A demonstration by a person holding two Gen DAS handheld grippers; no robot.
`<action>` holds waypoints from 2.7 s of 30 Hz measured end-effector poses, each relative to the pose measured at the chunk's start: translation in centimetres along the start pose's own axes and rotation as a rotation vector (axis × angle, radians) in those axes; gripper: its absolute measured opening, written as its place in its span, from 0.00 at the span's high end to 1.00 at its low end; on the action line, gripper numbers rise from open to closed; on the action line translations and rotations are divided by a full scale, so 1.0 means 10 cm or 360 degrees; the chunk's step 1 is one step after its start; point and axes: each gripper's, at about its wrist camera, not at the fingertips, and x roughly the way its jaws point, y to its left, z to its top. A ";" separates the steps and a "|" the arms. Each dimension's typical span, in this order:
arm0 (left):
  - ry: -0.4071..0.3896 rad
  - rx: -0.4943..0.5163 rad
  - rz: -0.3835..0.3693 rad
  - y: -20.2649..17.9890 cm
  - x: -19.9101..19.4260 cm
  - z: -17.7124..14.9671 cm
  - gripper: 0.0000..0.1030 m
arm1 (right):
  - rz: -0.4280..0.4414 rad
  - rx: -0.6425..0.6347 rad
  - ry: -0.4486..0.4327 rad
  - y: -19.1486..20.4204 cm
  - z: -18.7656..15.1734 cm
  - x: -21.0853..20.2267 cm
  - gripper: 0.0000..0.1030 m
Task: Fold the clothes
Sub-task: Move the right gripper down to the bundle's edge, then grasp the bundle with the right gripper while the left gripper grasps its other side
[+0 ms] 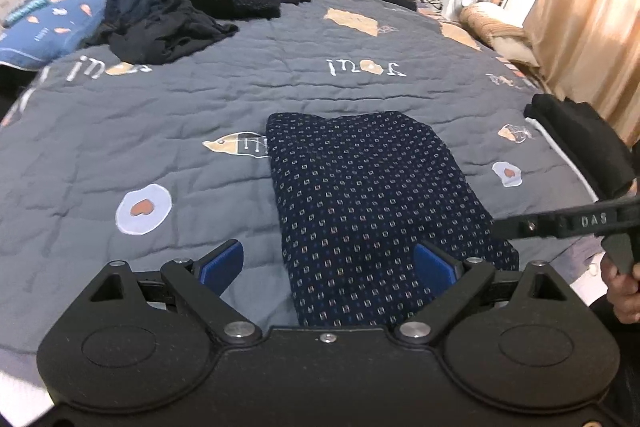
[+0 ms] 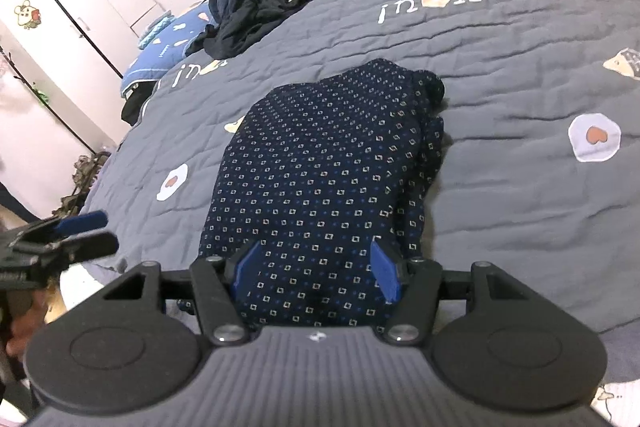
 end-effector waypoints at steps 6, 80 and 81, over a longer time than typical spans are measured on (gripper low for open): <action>0.0035 -0.0153 -0.0302 0.35 0.31 0.24 0.11 | 0.0054 0.0065 0.0028 -0.20 0.04 0.05 0.42; 0.0340 -0.0482 -0.0865 1.02 2.60 0.67 0.28 | 0.0638 0.0417 0.0448 -0.76 0.02 0.99 0.41; 0.0325 -0.0463 -0.0846 1.00 2.59 0.67 0.31 | 0.0603 0.0413 0.0446 -0.76 0.02 1.00 0.46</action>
